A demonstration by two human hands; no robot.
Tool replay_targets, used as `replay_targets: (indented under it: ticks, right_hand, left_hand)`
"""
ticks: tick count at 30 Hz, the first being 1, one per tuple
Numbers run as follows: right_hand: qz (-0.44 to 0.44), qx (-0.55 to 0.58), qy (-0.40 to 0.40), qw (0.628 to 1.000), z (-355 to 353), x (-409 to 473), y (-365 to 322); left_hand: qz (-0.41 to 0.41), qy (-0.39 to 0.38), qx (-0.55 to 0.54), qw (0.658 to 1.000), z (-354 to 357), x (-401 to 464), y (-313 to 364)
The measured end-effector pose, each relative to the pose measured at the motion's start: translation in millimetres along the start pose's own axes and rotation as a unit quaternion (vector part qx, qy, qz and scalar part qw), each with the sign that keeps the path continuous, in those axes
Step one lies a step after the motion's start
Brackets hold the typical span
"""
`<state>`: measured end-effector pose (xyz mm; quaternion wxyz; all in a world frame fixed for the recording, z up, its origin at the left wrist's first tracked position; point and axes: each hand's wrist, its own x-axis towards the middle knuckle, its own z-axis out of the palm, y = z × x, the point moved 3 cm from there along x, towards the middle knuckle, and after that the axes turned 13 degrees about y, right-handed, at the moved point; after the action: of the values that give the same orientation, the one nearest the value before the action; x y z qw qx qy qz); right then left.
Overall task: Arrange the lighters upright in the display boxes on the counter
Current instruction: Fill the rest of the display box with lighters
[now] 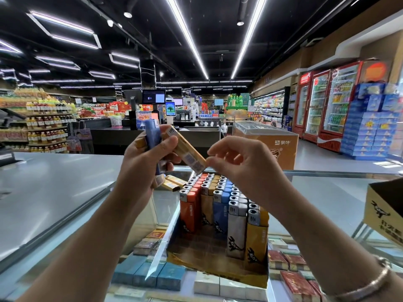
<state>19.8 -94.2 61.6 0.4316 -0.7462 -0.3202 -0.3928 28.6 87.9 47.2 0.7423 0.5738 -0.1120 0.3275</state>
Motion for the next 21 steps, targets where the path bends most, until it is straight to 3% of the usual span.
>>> replay_targets:
  ticks: [4, 13, 17, 21]
  right_hand:
    - [-0.098, -0.112, -0.019, 0.989, 9.9, -4.0, -14.2]
    - [-0.110, -0.173, -0.058, 0.977, 12.7, -7.6, -14.1]
    - [-0.111, -0.160, -0.066, 0.979, 9.6, -4.3, -9.8]
    - [-0.047, -0.071, 0.009, 0.996, 1.0, -1.0, -6.8]
  left_hand:
    - [0.012, -0.060, 0.022, 0.998, 13.7, -10.4, -3.0]
    - [0.031, -0.109, 0.061, 0.992, 22.4, -16.3, -4.7]
    - [0.030, -0.118, 0.078, 0.989, 24.2, -17.1, -5.7]
    - [0.026, -0.069, 0.093, 0.993, 15.8, -9.4, -8.3]
